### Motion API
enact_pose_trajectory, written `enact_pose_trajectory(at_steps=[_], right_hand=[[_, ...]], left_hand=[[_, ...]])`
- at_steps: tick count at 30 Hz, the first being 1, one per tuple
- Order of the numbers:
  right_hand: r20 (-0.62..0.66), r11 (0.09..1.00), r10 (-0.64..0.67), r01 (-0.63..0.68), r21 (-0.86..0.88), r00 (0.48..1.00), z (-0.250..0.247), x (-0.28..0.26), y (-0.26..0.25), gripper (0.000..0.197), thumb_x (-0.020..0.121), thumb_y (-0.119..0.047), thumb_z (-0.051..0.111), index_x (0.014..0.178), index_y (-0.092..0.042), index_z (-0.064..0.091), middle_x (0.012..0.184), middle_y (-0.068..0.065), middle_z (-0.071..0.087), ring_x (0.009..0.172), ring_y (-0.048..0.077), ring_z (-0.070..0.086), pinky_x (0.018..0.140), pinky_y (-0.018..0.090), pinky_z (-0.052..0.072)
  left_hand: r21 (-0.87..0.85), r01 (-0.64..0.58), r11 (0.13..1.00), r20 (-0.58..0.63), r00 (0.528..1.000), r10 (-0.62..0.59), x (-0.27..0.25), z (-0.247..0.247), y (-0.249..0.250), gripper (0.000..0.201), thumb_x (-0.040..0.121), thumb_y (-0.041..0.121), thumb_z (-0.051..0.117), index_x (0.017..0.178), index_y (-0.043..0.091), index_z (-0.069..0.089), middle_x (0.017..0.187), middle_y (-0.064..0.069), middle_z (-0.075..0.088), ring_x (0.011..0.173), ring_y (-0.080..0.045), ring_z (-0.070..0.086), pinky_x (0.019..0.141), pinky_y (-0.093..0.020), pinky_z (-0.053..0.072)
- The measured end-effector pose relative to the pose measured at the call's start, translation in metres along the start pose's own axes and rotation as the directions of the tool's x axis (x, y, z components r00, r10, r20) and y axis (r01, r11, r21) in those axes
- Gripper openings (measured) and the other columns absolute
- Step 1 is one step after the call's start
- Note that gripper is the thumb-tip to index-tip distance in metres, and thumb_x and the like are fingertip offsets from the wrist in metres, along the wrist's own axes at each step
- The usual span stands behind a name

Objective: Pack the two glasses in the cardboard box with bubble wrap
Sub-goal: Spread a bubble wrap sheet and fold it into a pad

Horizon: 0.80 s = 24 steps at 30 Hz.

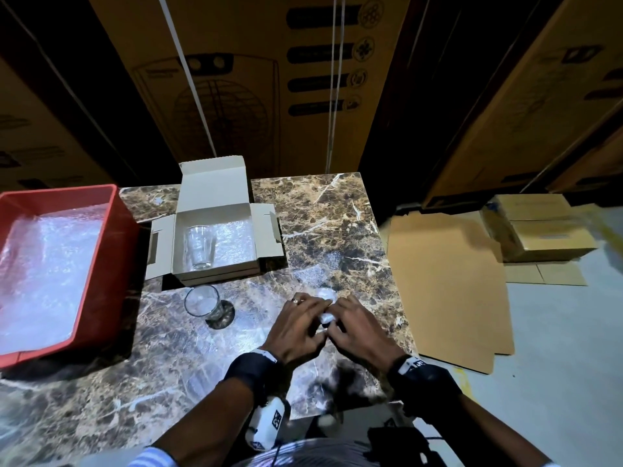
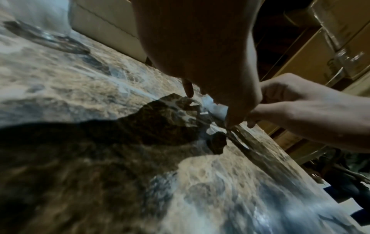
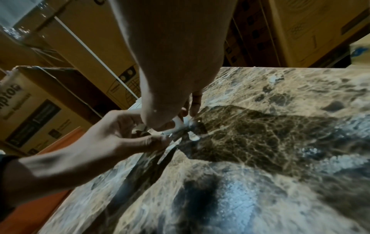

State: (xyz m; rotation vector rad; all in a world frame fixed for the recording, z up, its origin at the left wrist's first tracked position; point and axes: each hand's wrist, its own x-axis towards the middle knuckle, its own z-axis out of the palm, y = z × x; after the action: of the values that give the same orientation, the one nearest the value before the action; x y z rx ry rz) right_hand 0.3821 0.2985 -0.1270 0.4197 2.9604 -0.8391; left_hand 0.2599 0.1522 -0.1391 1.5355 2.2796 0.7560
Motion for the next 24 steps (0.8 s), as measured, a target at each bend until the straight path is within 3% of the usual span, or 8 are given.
enact_pose_trajectory(at_steps=[4, 9, 11, 15, 17, 19, 21, 24], right_hand=[[-0.006, 1.0, -0.027, 0.027, 0.01, 1.0, 0.004, -0.01, 0.0, 0.031, 0.094, -0.034, 0.042, 0.118, -0.028, 0.062, 0.098, -0.01, 0.054, 0.093, 0.008, 0.043, 0.081, 0.035, 0.049], [-0.033, 0.996, -0.071, 0.073, 0.06, 0.997, 0.001, -0.017, 0.003, 0.026, 0.098, -0.035, 0.044, 0.116, -0.025, 0.06, 0.107, -0.008, 0.054, 0.1, 0.01, 0.047, 0.086, 0.035, 0.048], [-0.025, 0.992, -0.067, 0.069, 0.11, 0.997, 0.0, -0.019, 0.005, 0.028, 0.101, -0.039, 0.042, 0.122, -0.028, 0.058, 0.111, -0.01, 0.057, 0.102, 0.008, 0.049, 0.09, 0.033, 0.048], [-0.035, 0.94, 0.019, -0.006, 0.342, 0.999, -0.008, -0.023, -0.003, 0.014, 0.101, -0.031, 0.053, 0.115, -0.035, 0.055, 0.102, -0.017, 0.058, 0.094, 0.002, 0.056, 0.08, 0.027, 0.05], [-0.024, 0.874, 0.086, -0.064, 0.481, 0.996, -0.011, -0.022, -0.007, 0.019, 0.099, -0.023, 0.059, 0.114, -0.034, 0.056, 0.101, -0.016, 0.064, 0.091, 0.003, 0.062, 0.076, 0.021, 0.05], [-0.023, 0.818, 0.154, -0.114, 0.564, 0.988, -0.011, -0.019, -0.008, 0.02, 0.1, -0.023, 0.062, 0.116, -0.034, 0.059, 0.103, -0.014, 0.069, 0.093, 0.002, 0.067, 0.076, 0.021, 0.053], [-0.031, 0.79, 0.211, -0.152, 0.594, 0.977, -0.008, -0.014, -0.006, 0.018, 0.1, -0.028, 0.063, 0.117, -0.034, 0.061, 0.105, -0.013, 0.072, 0.096, 0.003, 0.068, 0.08, 0.026, 0.055], [-0.062, 0.817, 0.242, -0.169, 0.551, 0.968, -0.008, -0.008, -0.004, 0.016, 0.1, -0.03, 0.063, 0.116, -0.028, 0.066, 0.098, -0.013, 0.072, 0.089, -0.001, 0.068, 0.073, 0.017, 0.05]], left_hand=[[-0.048, 0.027, 0.998, -0.018, 0.999, -0.028, -0.01, 0.006, -0.001, 0.055, 0.088, 0.038, 0.063, 0.14, 0.021, 0.061, 0.127, 0.007, 0.068, 0.112, -0.018, 0.051, 0.092, -0.043, 0.048], [-0.165, 0.138, 0.977, -0.06, 0.987, -0.149, -0.016, 0.007, 0.008, 0.054, 0.09, 0.045, 0.064, 0.138, 0.021, 0.063, 0.099, 0.009, 0.069, 0.106, -0.016, 0.047, 0.093, -0.046, 0.046], [-0.209, 0.196, 0.958, -0.042, 0.977, -0.209, -0.016, 0.008, 0.009, 0.058, 0.094, 0.049, 0.06, 0.146, 0.024, 0.056, 0.104, 0.013, 0.065, 0.111, -0.016, 0.047, 0.1, -0.044, 0.041], [-0.373, 0.334, 0.866, 0.001, 0.933, -0.36, -0.016, 0.009, 0.011, 0.066, 0.098, 0.055, 0.054, 0.158, 0.033, 0.035, 0.125, 0.02, 0.062, 0.123, -0.01, 0.039, 0.107, -0.038, 0.033], [-0.435, 0.405, 0.804, 0.027, 0.898, -0.438, -0.016, 0.011, 0.01, 0.067, 0.098, 0.055, 0.056, 0.157, 0.039, 0.029, 0.115, 0.022, 0.056, 0.124, -0.018, 0.039, 0.107, -0.041, 0.036], [-0.477, 0.421, 0.771, 0.033, 0.885, -0.464, -0.013, 0.012, 0.007, 0.067, 0.096, 0.058, 0.057, 0.154, 0.042, 0.029, 0.11, 0.027, 0.058, 0.121, -0.021, 0.051, 0.105, -0.046, 0.043], [-0.523, 0.43, 0.736, 0.03, 0.872, -0.488, -0.007, 0.012, 0.005, 0.065, 0.094, 0.056, 0.058, 0.152, 0.042, 0.03, 0.108, 0.018, 0.068, 0.111, -0.02, 0.064, 0.098, -0.047, 0.052], [-0.492, 0.463, 0.737, -0.001, 0.847, -0.532, 0.002, 0.01, 0.009, 0.065, 0.096, 0.044, 0.061, 0.153, 0.03, 0.034, 0.101, 0.005, 0.073, 0.097, -0.019, 0.069, 0.089, -0.043, 0.056]])
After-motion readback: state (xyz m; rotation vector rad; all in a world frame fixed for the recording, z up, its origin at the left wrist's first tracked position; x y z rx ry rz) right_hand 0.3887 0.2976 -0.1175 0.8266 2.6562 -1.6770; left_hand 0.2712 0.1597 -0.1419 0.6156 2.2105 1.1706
